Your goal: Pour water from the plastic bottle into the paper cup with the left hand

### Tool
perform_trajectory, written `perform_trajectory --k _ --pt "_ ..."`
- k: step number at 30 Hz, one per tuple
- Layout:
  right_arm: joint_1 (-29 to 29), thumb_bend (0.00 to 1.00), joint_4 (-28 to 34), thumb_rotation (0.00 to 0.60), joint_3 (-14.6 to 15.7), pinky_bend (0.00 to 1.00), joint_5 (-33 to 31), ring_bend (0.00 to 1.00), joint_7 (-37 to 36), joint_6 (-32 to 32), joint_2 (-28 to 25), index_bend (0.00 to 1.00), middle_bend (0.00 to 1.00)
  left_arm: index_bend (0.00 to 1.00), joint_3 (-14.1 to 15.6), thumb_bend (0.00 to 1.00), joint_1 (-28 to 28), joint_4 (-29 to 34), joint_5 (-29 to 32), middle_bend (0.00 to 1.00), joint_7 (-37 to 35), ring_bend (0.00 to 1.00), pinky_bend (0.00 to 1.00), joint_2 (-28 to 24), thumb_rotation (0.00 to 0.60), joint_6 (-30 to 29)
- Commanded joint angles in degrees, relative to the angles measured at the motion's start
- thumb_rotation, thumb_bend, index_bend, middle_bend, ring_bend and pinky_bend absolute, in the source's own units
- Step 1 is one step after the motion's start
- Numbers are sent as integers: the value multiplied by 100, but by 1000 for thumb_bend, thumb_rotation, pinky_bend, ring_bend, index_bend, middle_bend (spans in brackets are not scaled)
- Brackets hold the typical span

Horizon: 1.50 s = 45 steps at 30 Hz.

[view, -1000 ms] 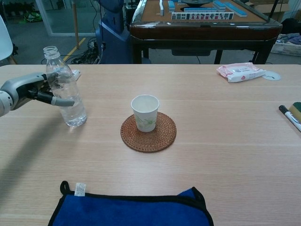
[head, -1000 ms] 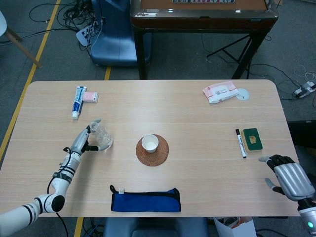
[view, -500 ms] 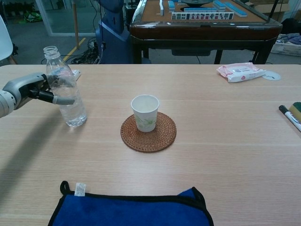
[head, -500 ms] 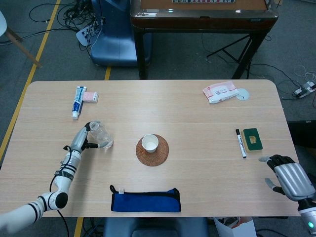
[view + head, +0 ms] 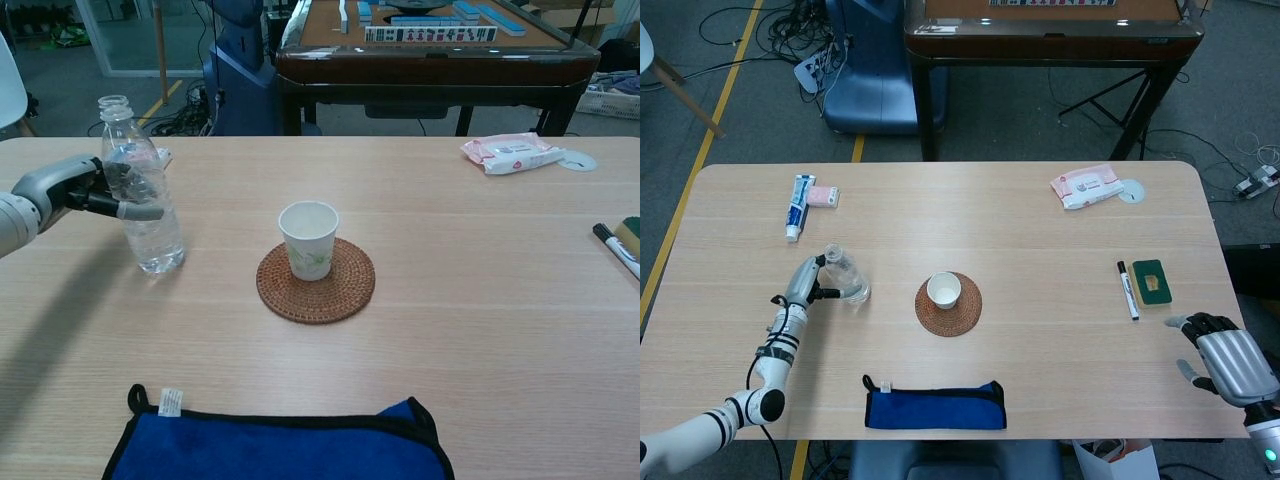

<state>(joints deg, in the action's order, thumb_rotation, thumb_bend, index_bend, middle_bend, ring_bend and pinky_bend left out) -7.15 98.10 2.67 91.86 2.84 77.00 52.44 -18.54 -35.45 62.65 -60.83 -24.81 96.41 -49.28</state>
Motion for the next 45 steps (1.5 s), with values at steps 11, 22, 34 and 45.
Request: perform_trajectory --k 11,22,34,45 --pt "6 310 9 600 -1 327 14 247 -41 18 -27 286 322 717 44 89 172 592 -448 671 381 418 331 -202 600 -734" --pt "-4 310 -5 600 3 327 0 247 -34 -21 -15 286 322 743 220 95 81 1759 -266 714 3208 449 494 -690 600 -1419" --pt "3 311 10 600 7 326 19 247 -43 -3 -30 286 322 747 326 97 -233 2339 285 721 5997 459 509 -597 600 -2085" --pt "15 310 21 600 -3 326 43 247 -125 52 -78 286 322 753 356 100 -443 2200 567 731 6795 463 509 -339 600 -2261"
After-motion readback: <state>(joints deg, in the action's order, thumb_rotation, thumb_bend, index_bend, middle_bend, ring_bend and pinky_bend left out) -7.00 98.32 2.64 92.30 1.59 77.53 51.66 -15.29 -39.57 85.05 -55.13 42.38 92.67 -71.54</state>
